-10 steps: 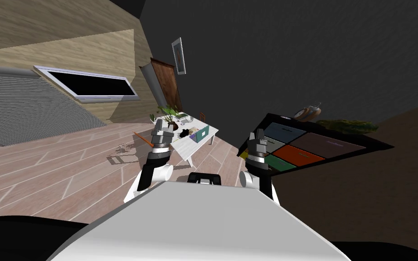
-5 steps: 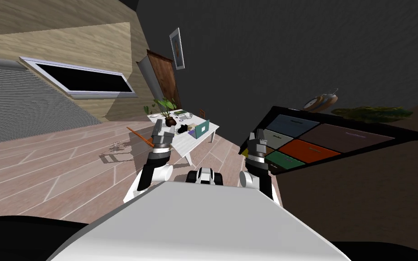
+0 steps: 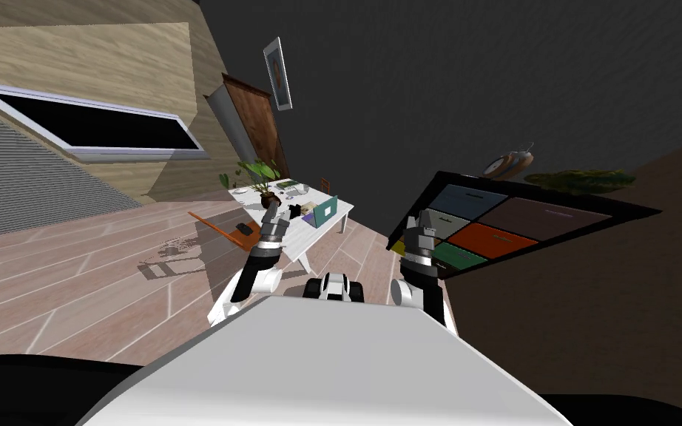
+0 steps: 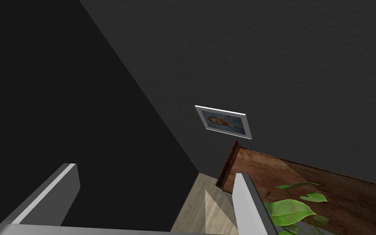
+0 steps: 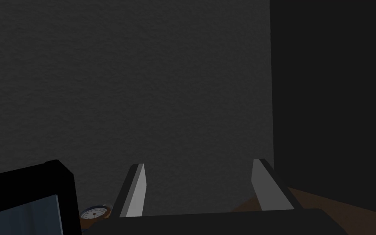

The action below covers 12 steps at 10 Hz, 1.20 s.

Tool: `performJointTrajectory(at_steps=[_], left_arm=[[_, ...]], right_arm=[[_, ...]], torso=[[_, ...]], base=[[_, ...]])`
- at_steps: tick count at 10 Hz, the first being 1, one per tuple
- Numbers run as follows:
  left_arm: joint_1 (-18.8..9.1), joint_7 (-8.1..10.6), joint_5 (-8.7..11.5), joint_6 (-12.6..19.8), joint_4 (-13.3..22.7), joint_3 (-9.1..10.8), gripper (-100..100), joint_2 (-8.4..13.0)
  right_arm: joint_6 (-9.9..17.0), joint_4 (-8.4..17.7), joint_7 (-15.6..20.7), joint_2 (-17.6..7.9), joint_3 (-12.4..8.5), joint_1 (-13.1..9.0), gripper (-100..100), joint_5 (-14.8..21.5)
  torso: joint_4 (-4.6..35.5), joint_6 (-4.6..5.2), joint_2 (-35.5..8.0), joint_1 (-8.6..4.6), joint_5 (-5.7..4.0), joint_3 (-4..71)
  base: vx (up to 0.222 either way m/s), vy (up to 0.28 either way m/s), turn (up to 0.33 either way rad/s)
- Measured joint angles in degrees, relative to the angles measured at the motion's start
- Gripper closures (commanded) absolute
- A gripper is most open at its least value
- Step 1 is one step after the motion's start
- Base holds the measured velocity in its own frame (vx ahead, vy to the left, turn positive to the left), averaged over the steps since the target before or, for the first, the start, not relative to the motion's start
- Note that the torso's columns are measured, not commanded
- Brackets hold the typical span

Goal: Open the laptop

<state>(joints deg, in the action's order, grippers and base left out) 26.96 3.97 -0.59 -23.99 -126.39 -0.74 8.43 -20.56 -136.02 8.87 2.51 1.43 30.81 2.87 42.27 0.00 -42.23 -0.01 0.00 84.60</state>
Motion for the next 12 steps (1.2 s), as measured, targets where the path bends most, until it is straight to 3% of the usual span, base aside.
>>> performJointTrajectory(at_steps=[12], left_arm=[[-4.9, -0.96, -2.0, 0.1, 15.4, 0.94, -100, 5.9]], right_arm=[[0.0, 0.0, 0.0, 0.0, 0.0, 0.0, 0, 0.0]], torso=[[0.0, 0.00, -0.1, 0.02, 0.00, 0.0]], base=[[0.037, 0.010, -0.094]])
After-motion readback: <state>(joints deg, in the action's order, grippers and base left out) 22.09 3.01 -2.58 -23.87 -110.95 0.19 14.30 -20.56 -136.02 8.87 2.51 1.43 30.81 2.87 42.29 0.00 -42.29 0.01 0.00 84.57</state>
